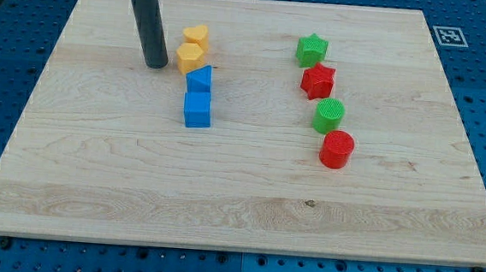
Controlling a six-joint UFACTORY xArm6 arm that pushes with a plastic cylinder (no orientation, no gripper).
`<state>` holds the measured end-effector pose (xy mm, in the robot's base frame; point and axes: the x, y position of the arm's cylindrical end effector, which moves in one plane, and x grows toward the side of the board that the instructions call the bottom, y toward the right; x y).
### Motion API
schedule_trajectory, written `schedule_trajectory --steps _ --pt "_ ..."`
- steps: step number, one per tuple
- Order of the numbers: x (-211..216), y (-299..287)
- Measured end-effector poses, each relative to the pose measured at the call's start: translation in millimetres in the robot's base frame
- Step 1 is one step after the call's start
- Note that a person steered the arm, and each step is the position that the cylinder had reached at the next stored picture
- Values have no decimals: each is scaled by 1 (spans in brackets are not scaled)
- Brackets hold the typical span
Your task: Slightly move the yellow blocks to the right
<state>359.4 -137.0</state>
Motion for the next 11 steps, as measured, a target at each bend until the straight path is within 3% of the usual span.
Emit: schedule_trajectory --steps 3,6,11 --pt "0 24" --pt "-53 -25" --pt "-54 15"
